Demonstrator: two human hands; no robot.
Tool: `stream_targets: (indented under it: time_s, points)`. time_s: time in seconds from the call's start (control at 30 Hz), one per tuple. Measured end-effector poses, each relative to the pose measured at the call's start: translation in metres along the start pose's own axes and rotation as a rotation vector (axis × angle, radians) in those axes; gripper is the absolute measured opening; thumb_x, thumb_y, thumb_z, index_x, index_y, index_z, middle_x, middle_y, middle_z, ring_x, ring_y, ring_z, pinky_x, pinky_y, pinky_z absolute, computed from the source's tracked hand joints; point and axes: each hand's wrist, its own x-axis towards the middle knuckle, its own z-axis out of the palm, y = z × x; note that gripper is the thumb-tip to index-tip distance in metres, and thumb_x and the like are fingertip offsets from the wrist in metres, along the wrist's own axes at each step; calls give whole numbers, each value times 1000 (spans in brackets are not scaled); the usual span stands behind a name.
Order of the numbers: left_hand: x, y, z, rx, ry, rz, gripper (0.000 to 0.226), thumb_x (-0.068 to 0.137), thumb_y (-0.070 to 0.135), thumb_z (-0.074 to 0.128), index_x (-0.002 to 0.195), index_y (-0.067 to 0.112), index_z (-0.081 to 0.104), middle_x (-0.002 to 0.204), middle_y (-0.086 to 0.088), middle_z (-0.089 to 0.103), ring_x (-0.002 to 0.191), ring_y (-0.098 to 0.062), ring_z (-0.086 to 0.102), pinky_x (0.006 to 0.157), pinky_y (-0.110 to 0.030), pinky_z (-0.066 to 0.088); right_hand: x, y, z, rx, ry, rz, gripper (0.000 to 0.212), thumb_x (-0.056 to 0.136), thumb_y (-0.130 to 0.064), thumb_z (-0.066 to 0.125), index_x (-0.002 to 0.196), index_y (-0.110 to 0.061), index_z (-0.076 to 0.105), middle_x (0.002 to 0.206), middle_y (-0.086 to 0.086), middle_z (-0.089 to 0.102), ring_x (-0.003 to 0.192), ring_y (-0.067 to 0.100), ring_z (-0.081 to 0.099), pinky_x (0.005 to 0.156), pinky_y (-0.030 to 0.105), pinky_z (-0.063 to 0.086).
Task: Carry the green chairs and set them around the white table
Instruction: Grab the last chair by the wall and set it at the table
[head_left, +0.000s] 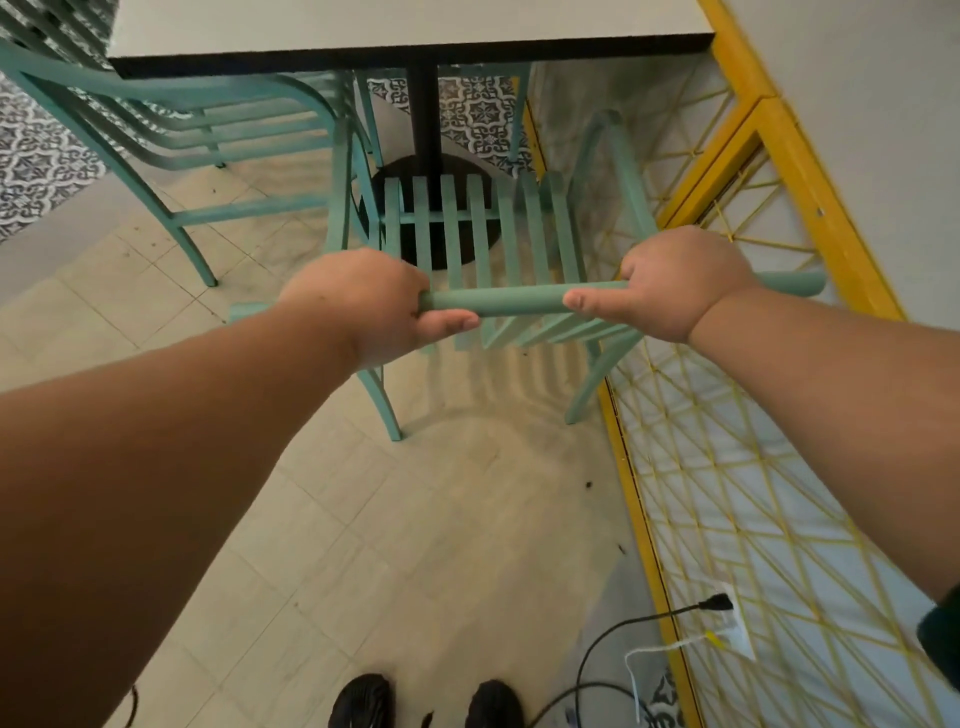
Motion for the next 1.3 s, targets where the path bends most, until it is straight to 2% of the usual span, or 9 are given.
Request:
stream_targets:
  time_s: [0.17,0.43,0.83,0.93,1.03,1.1,1.17,1.23,1.3]
  points:
    - [27,-4,-11,-5,20,-9,75,73,90,26,77,23,59,65,-1,62,55,-16,58,46,-29,48,28,14,-3,-56,29,-17,104,58,-103,-3,55,-14,51,54,3,44,49,23,46,45,32,30]
    - [36,-1,-19,3,9,-11,73,75,89,25,76,23,58,65,0,61,55,-15,57,47,-28,49,43,26,-4,-83,37,-36,105,58,-103,-4,55,-14,52,53,2,43,48,22,46,45,32,32]
    - [39,-5,-14,-55,43,-1,77,70,93,20,82,28,61,68,1,65,60,-16,64,56,-37,62,41,26,0,-17,68,44,94,59,-103,8,64,-19,48,60,0,52,55,21,51,50,33,37]
    - [43,-8,-12,-81,62,33,76,73,91,23,89,28,63,69,1,65,61,-16,63,54,-36,60,42,24,-3,-11,59,81,108,53,-107,2,80,-21,61,72,1,57,77,26,54,61,38,42]
    - [44,-12,-10,-78,98,66,74,78,88,25,105,30,63,71,3,64,61,-15,62,49,-32,52,27,17,-4,74,82,237,119,58,-105,11,122,-18,62,108,8,62,112,34,51,89,47,44]
    - [42,-13,-13,-103,112,101,80,80,87,24,126,30,57,82,2,64,68,-16,61,54,-34,50,1,4,-6,253,110,345,109,72,-95,35,143,-14,49,135,13,56,131,36,44,109,51,38]
    - [40,-15,-17,-149,34,133,90,81,84,23,148,27,41,111,-6,64,93,-24,62,73,-40,52,-34,-13,-12,351,137,404,106,78,-87,46,153,-13,37,149,14,48,142,35,37,118,49,31]
    - [37,-18,-26,-144,-10,137,95,81,84,22,158,29,26,150,-10,47,130,-34,50,98,-52,46,-61,-23,-22,381,173,461,103,80,-84,50,154,-14,36,150,12,49,142,33,39,118,47,32]
    - [29,-10,-46,-95,55,231,92,84,83,25,160,32,17,165,-2,28,147,-31,33,113,-58,34,-94,-28,-39,388,220,571,95,82,-80,53,150,-14,43,143,11,55,134,32,48,111,46,38]
